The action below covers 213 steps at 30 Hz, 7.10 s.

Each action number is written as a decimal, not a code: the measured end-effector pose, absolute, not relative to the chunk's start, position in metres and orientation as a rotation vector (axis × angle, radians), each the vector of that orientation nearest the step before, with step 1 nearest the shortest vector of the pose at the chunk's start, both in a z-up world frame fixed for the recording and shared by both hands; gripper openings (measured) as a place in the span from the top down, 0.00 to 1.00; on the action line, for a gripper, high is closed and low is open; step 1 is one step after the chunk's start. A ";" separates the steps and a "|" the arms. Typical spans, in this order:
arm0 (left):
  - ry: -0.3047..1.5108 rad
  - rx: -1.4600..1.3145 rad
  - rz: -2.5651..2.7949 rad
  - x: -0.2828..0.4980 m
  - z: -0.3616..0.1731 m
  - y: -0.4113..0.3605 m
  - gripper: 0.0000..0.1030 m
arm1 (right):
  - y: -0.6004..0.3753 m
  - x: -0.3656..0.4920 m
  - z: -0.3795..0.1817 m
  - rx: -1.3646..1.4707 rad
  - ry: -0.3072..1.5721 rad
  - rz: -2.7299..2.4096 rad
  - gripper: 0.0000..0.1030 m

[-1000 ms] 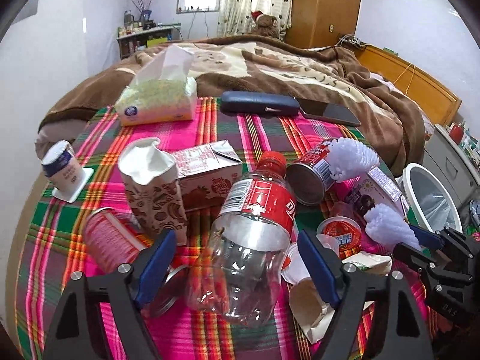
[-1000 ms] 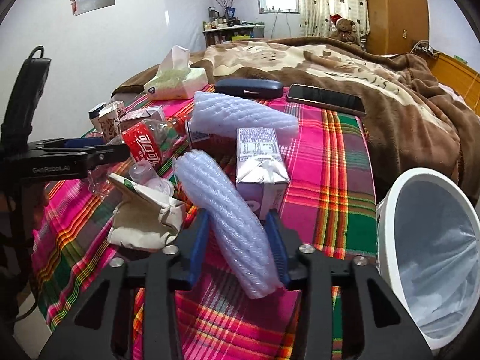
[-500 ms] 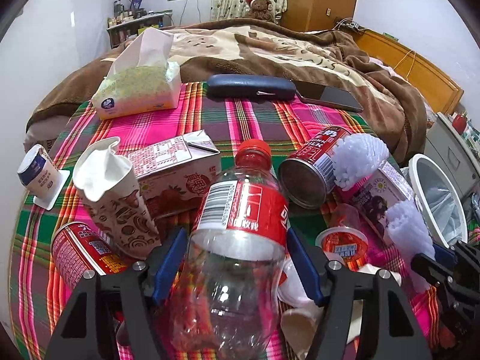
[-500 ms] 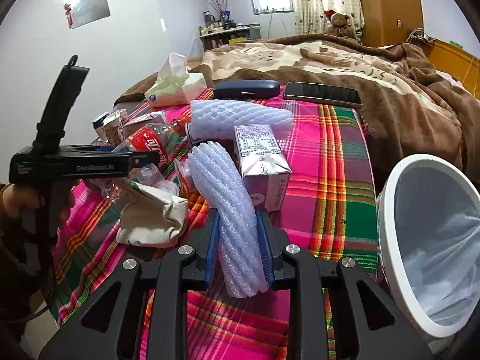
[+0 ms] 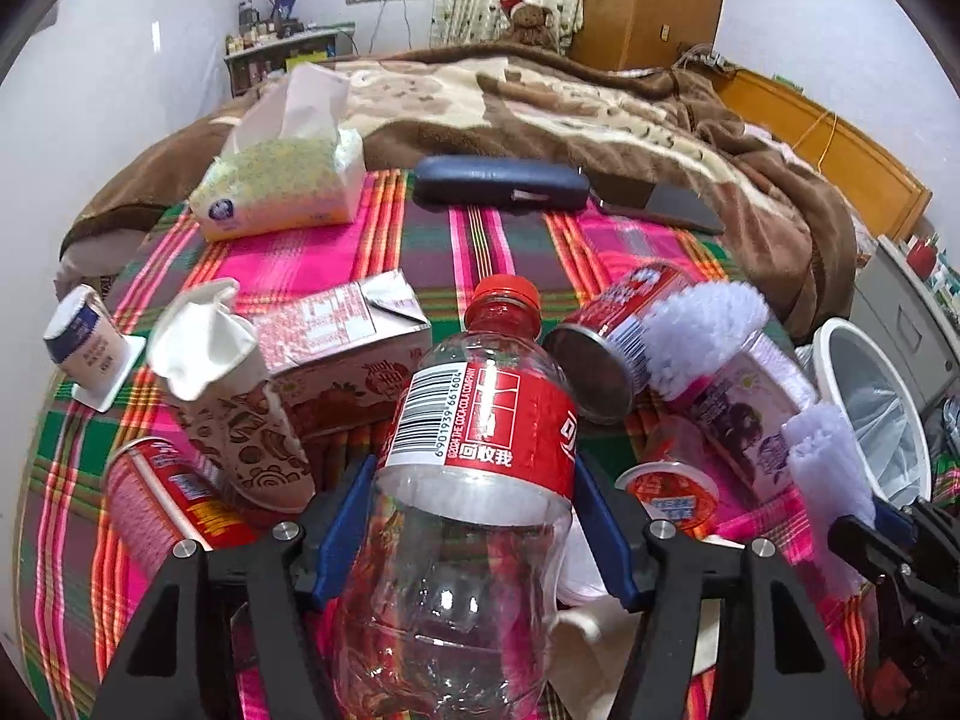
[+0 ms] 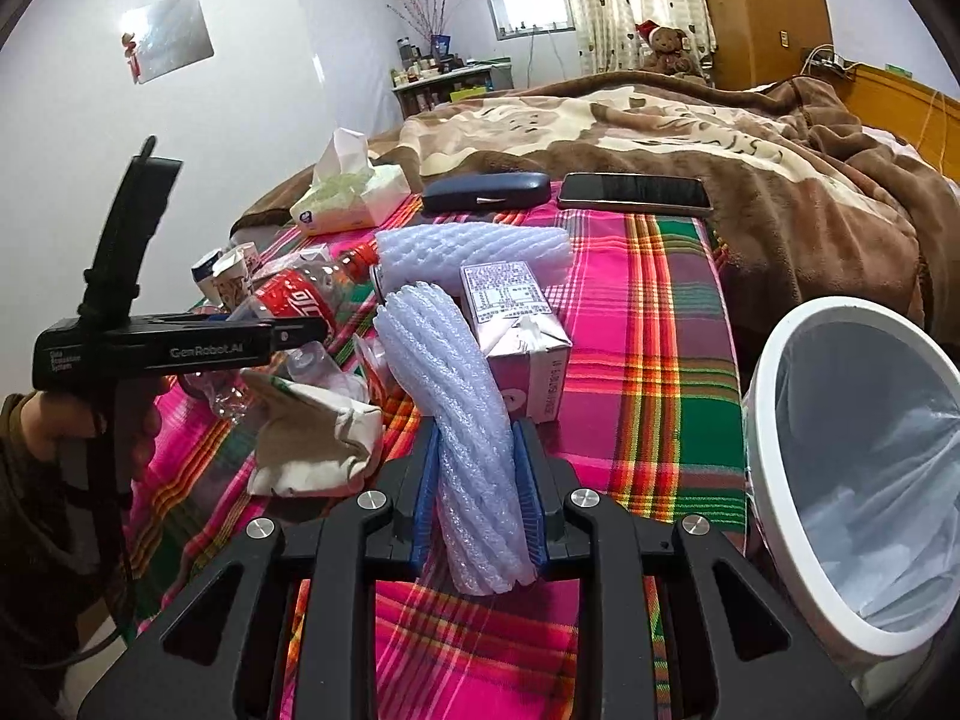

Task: Collect trash
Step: 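Carry the bottle and foam sleeve over the white wastebasket and open both tools, then grasp the red milk can with the left tool while the right tool grasps the purple carton, then carry the can and carton over the wastebasket and open both tools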

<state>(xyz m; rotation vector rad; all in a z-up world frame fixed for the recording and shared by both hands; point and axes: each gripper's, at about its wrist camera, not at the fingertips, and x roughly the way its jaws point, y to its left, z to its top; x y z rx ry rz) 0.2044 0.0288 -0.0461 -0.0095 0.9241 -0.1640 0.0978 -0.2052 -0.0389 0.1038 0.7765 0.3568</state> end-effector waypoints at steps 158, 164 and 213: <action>0.932 -0.316 0.171 0.198 -0.071 0.148 0.19 | -0.176 0.165 -0.050 0.044 0.871 0.166 0.38; 0.927 -0.293 0.181 0.193 -0.070 0.157 0.19 | -0.176 0.164 -0.053 0.056 0.880 0.164 0.58; 0.838 -0.230 -0.033 0.123 -0.029 0.088 0.49 | -0.210 0.113 -0.025 0.151 0.792 0.181 0.61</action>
